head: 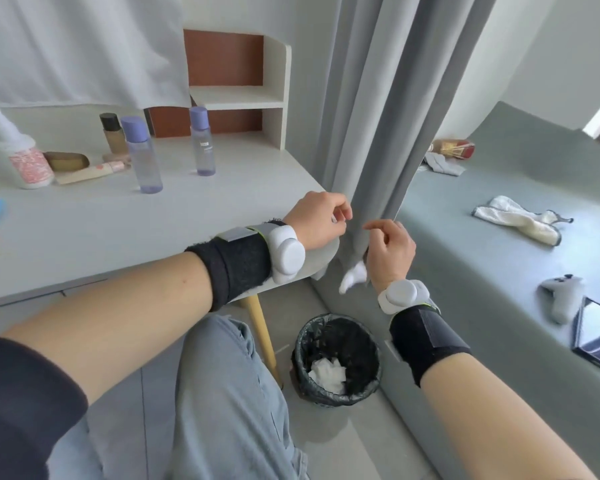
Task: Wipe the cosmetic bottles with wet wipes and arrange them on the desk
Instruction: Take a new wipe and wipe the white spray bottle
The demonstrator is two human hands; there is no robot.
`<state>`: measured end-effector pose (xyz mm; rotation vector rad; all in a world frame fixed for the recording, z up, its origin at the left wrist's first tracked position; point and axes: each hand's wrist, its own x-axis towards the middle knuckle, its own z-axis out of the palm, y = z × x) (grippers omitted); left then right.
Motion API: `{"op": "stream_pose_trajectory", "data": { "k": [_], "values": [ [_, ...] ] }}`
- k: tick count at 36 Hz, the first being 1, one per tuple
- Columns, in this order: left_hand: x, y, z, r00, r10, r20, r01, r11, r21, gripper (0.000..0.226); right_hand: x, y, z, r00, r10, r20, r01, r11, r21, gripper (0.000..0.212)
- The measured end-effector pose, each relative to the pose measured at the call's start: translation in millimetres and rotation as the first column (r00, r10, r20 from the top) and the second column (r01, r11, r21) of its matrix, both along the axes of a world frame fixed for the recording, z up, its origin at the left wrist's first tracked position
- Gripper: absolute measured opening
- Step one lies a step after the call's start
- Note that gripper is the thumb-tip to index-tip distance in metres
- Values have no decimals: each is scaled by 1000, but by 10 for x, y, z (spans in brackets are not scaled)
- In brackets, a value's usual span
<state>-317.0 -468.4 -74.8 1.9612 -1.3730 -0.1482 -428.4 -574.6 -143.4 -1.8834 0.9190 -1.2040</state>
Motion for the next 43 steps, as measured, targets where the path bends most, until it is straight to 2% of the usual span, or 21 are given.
{"op": "stream_pose_trajectory", "data": {
  "k": [6, 12, 22, 28, 30, 35, 40, 43],
  "values": [
    [19, 45, -23, 1000, 13, 22, -11, 998, -63, 12, 65, 103, 150, 999, -9, 49, 11, 999, -40, 33],
    [163, 314, 84, 992, 90, 90, -80, 991, -105, 20, 307, 374, 501, 993, 82, 89, -68, 986, -149, 30],
    [622, 1238, 414, 936, 334, 107, -321, 939, -123, 26, 869, 1082, 843, 958, 286, -6, -281, 938, -204, 21],
    [921, 2019, 539, 868, 479, 131, -463, 876, -136, 30, 1349, 1706, 931, 890, 446, -90, -455, 870, -188, 22],
    [1053, 2421, 534, 831, 547, 101, -531, 835, -146, 29, 1572, 2054, 947, 837, 532, -127, -547, 816, -187, 21],
    [1193, 2790, 464, 774, 625, 101, -604, 777, -179, 26, 1810, 2387, 962, 792, 586, -173, -611, 764, -209, 19],
    [1421, 3387, 341, 667, 738, 100, -704, 669, -239, 27, 2229, 2918, 952, 710, 666, -229, -704, 664, -252, 19],
    [1566, 3681, 276, 569, 815, 108, -780, 577, -244, 21, 2457, 3220, 911, 662, 699, -269, -749, 606, -268, 23]
  ]
}}
